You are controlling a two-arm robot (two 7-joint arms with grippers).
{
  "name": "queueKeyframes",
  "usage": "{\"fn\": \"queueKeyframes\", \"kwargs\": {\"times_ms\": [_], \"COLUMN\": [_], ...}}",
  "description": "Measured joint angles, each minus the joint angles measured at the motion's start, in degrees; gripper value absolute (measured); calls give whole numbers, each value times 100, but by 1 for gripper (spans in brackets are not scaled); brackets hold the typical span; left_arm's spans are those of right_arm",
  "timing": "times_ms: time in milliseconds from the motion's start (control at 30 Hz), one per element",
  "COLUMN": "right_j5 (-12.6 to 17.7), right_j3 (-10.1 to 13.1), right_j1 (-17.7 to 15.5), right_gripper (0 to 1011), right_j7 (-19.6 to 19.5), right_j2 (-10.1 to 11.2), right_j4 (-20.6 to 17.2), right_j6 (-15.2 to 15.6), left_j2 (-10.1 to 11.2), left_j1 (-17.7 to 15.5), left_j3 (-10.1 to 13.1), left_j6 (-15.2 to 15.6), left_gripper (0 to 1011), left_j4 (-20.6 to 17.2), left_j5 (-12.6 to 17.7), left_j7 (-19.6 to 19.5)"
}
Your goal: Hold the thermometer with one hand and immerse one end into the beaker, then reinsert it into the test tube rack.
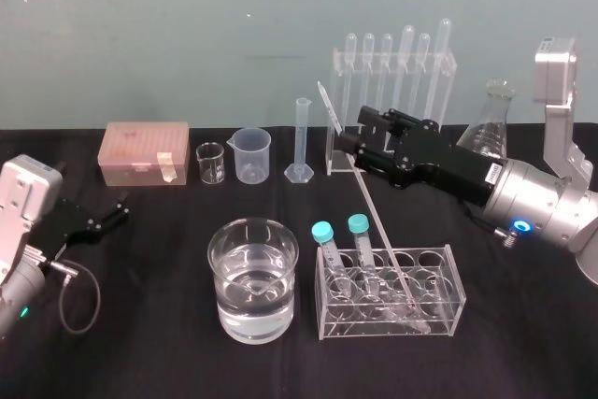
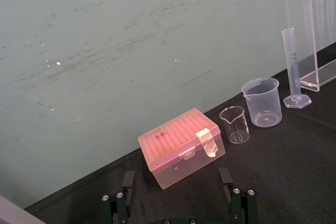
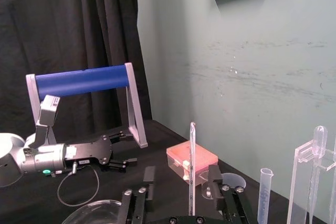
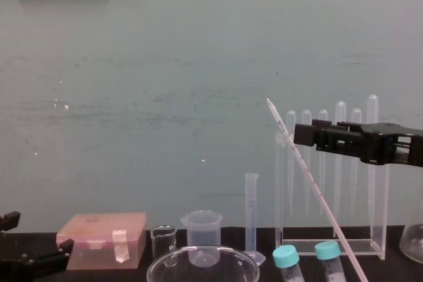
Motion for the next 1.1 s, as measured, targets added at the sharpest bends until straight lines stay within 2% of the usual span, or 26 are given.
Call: {"fn": "queueKeyframes", "kwargs": {"times_ms": [100, 200, 367, 533, 633, 667, 733, 767, 867, 900, 967, 1000, 1067, 1100], "right_j5": [0, 0, 0, 1, 32, 37, 11, -118, -408, -631, -843, -920, -1258, -1258], "right_j3": [0, 0, 0, 1, 141, 275, 404, 540, 686, 749, 772, 772, 714, 714], "right_j1": [0, 0, 0, -1, -43, -81, -120, -173, -246, -316, -384, -409, -548, -548], "right_gripper": [757, 813, 961, 1002, 1002, 1002, 1002, 1002, 1002, 1002, 1002, 1002, 1002, 1002], "right_j7": [0, 0, 0, 0, -68, -211, -436, -774, -1393, -1833, -2198, -2303, -2633, -2633], "right_j2": [0, 0, 0, 0, -97, -182, -265, -354, -456, -481, -481, -473, -383, -383], "right_j4": [0, 0, 0, 0, 10, 15, 21, 30, 51, 51, 53, 56, 81, 81], "right_j6": [0, 0, 0, -6, -286, -463, -632, -799, -930, -883, -755, -703, -421, -421], "left_j2": [0, 0, 0, 0, 0, 0, 0, 0, 0, 0, 0, 0, 0, 0], "left_j1": [0, 0, 0, 0, 0, 0, 0, 0, 0, 0, 0, 0, 0, 0], "left_j3": [0, 0, 0, 0, 0, 0, 0, 0, 0, 0, 0, 0, 0, 0], "left_j6": [0, 0, 0, 0, 0, 0, 0, 0, 0, 0, 0, 0, 0, 0], "left_gripper": [1008, 1008, 1008, 1008, 1008, 1008, 1008, 1008, 1008, 1008, 1008, 1008, 1008, 1008], "left_j4": [0, 0, 0, 0, 0, 0, 0, 0, 0, 0, 0, 0, 0, 0], "left_j5": [0, 0, 0, 0, 0, 0, 0, 0, 0, 0, 0, 0, 0, 0], "left_j7": [0, 0, 0, 0, 0, 0, 0, 0, 0, 0, 0, 0, 0, 0]}}
